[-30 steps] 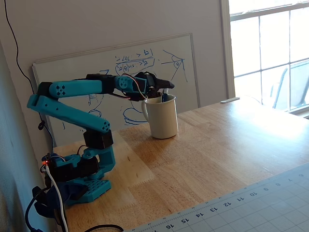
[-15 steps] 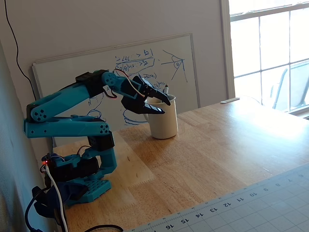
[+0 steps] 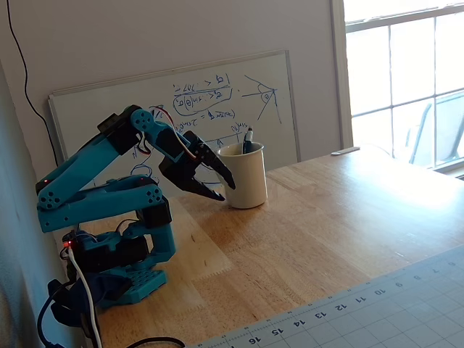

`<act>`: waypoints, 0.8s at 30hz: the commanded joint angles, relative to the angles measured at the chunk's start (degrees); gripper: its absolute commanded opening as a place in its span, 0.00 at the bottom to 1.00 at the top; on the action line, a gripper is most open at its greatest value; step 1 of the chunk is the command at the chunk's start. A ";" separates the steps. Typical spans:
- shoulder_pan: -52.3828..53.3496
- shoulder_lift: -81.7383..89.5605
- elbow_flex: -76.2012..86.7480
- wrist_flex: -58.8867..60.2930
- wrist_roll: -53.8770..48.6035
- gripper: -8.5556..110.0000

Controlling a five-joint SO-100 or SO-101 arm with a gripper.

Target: Grasp a pen and put it in a mug.

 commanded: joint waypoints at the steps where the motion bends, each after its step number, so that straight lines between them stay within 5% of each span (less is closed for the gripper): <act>1: 1.14 2.29 2.29 2.46 -0.53 0.15; 24: 1.76 11.87 8.53 1.93 -1.93 0.11</act>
